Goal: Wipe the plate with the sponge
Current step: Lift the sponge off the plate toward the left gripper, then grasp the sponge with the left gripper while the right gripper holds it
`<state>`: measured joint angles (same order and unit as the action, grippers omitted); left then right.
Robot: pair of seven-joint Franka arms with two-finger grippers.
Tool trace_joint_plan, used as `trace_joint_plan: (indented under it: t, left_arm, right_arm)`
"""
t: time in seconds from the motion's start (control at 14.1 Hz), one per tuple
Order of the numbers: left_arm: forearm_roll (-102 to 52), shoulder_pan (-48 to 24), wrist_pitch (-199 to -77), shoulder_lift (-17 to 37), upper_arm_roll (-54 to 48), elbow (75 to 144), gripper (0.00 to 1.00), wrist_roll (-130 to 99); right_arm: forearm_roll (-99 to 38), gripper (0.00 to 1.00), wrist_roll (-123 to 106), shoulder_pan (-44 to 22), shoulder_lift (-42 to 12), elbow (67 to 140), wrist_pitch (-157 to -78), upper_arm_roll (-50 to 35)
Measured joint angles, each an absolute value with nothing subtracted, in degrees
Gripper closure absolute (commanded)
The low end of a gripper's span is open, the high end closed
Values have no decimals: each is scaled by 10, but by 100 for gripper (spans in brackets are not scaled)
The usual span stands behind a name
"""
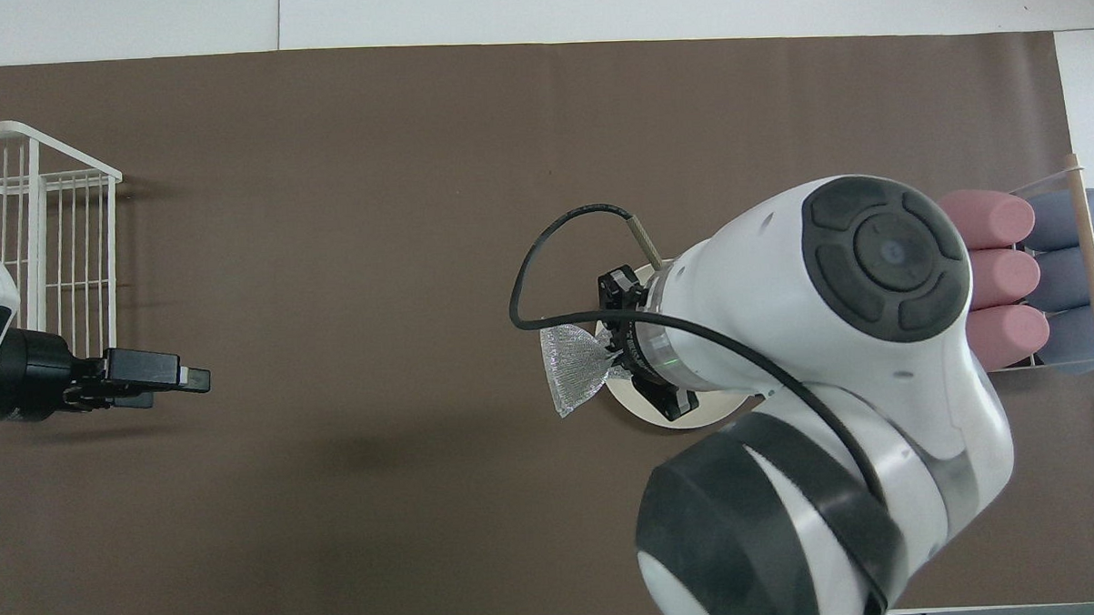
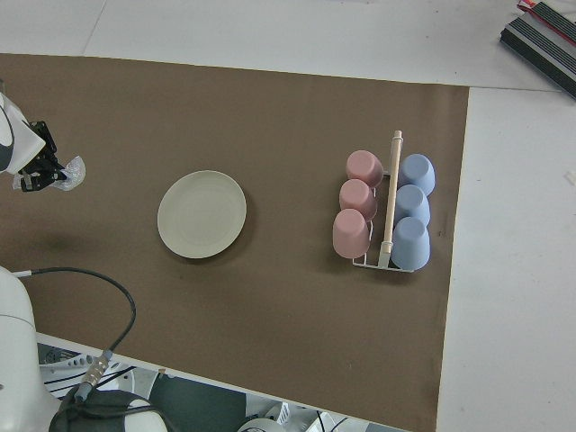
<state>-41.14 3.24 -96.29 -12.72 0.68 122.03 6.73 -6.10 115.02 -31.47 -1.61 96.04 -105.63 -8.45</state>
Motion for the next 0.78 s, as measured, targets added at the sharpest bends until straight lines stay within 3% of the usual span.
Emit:
trace_joint_plan:
  t: [0.35, 0.78]
  left_arm:
    - [-535, 32, -914, -127, 7, 1222, 0, 66]
    - [-634, -34, -918, -124, 4, 1236, 0, 119]
  right_arm:
    - [-53, 100, 1228, -339, -92, 879, -1068, -84]
    - [-53, 100, 1228, -339, -98, 870, -1066, -83]
